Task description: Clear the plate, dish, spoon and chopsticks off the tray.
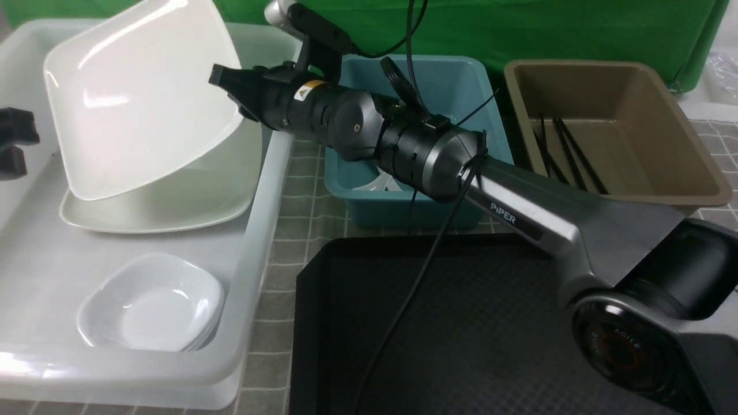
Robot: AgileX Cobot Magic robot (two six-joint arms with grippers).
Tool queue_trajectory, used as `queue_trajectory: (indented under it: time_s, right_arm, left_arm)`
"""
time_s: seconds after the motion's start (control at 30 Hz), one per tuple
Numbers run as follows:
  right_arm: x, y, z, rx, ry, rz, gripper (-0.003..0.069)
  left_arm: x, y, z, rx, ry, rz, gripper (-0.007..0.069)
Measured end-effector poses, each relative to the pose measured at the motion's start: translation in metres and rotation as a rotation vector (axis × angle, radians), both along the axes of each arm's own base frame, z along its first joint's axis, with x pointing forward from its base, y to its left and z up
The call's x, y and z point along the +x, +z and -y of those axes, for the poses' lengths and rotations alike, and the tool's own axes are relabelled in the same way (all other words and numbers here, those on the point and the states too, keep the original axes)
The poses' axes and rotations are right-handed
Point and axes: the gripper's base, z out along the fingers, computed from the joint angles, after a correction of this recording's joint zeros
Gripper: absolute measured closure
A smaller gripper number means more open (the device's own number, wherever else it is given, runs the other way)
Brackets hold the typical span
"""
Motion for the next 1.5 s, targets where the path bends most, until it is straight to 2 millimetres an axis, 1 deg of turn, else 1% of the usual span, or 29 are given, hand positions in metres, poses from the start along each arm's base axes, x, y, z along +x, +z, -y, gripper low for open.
queue_trajectory:
  time_s: [0.17, 0.23, 0.3, 0.53, 0.67, 0.73, 0.77, 0.8, 0.83, 0.87, 0.93, 1.0, 1.03, 1.07, 1.1, 1.13, 1.17, 1.2, 1.27, 1.33, 1.37, 1.4, 1.43, 1.47, 1.5]
  right_arm:
    - [0.001, 0.001, 0.000, 0.014, -0.011, 0.009, 0.0466]
    - [0.002, 0.002, 0.001, 0.020, -0.016, 0.012, 0.0406]
    - [0.002, 0.002, 0.001, 0.021, -0.017, 0.011, 0.0387]
    - [-0.001, 0.002, 0.000, 0.014, 0.000, -0.014, 0.0376]
    - [-0.005, 0.006, 0.000, -0.013, 0.038, -0.046, 0.0376]
    - [-0.010, 0.015, 0.007, -0.112, 0.122, -0.065, 0.0388]
    - [-0.011, 0.018, 0.008, -0.122, 0.130, -0.060, 0.0391]
    - [-0.012, 0.025, 0.015, -0.186, 0.174, -0.051, 0.0417]
    - [-0.018, 0.038, 0.027, -0.300, 0.259, -0.040, 0.0468]
    - [-0.021, 0.047, 0.036, -0.364, 0.299, -0.022, 0.0515]
    - [-0.026, 0.073, 0.058, -0.451, 0.340, -0.011, 0.0584]
    - [-0.031, 0.103, 0.085, -0.504, 0.345, 0.006, 0.0612]
    - [-0.032, 0.123, 0.105, -0.517, 0.326, 0.013, 0.0622]
    - [-0.038, 0.144, 0.121, -0.524, 0.313, 0.028, 0.0626]
    - [-0.041, 0.156, 0.134, -0.529, 0.295, 0.038, 0.0628]
    - [-0.053, 0.189, 0.162, -0.545, 0.266, 0.075, 0.0629]
    - [-0.056, 0.193, 0.163, -0.548, 0.267, 0.082, 0.0630]
    - [-0.072, 0.219, 0.188, -0.579, 0.236, 0.116, 0.0629]
    - [-0.102, 0.254, 0.218, -0.640, 0.188, 0.158, 0.0631]
    - [-0.137, 0.284, 0.245, -0.707, 0.125, 0.188, 0.0631]
    - [-0.154, 0.296, 0.256, -0.728, 0.097, 0.202, 0.0631]
    - [-0.174, 0.310, 0.268, -0.745, 0.062, 0.227, 0.0631]
    - [-0.201, 0.325, 0.282, -0.752, 0.024, 0.254, 0.0633]
    - [-0.217, 0.333, 0.290, -0.748, 0.001, 0.279, 0.0634]
    - [-0.226, 0.337, 0.294, -0.742, -0.010, 0.294, 0.0634]
  left_arm:
    - [0.000, 0.000, 0.000, 0.009, -0.006, 0.000, 0.0622]
    - [0.000, 0.000, 0.000, 0.012, -0.007, 0.000, 0.0622]
    - [0.000, 0.000, 0.000, 0.012, -0.007, 0.000, 0.0622]
    - [0.000, 0.000, 0.000, 0.012, -0.007, 0.000, 0.0622]
    - [0.000, 0.000, 0.000, 0.012, -0.007, -0.001, 0.0622]
    - [-0.001, -0.001, 0.000, 0.014, -0.013, -0.019, 0.0622]
    - [-0.002, -0.001, 0.000, 0.015, -0.014, -0.024, 0.0622]
    - [-0.002, -0.002, 0.000, 0.022, -0.021, -0.033, 0.0622]
    - [-0.003, -0.002, 0.000, 0.035, -0.036, -0.040, 0.0622]
    - [-0.003, -0.003, 0.000, 0.044, -0.045, -0.042, 0.0622]
    - [-0.003, -0.003, 0.001, 0.062, -0.066, -0.044, 0.0622]
    - [-0.003, -0.003, 0.002, 0.068, -0.088, -0.045, 0.0622]
    - [-0.003, -0.003, 0.005, 0.069, -0.112, -0.048, 0.0622]
    - [-0.004, -0.003, 0.008, 0.069, -0.128, -0.051, 0.0622]
    - [-0.004, -0.004, 0.011, 0.073, -0.147, -0.052, 0.0622]
    - [-0.004, -0.004, 0.018, 0.083, -0.189, -0.050, 0.0622]
    - [-0.004, -0.004, 0.019, 0.085, -0.195, -0.049, 0.0622]
    - [-0.004, -0.005, 0.027, 0.103, -0.248, -0.043, 0.0622]
    - [-0.005, -0.005, 0.036, 0.120, -0.306, -0.030, 0.0622]
    - [-0.007, -0.004, 0.046, 0.133, -0.364, -0.020, 0.0622]
    - [-0.008, -0.004, 0.050, 0.136, -0.387, -0.017, 0.0622]
    - [-0.008, -0.004, 0.053, 0.135, -0.401, -0.015, 0.0622]
    - [-0.009, -0.004, 0.055, 0.133, -0.415, -0.014, 0.0622]
    - [-0.009, -0.004, 0.057, 0.130, -0.423, -0.013, 0.0622]
    - [-0.009, -0.004, 0.058, 0.128, -0.424, -0.012, 0.0622]
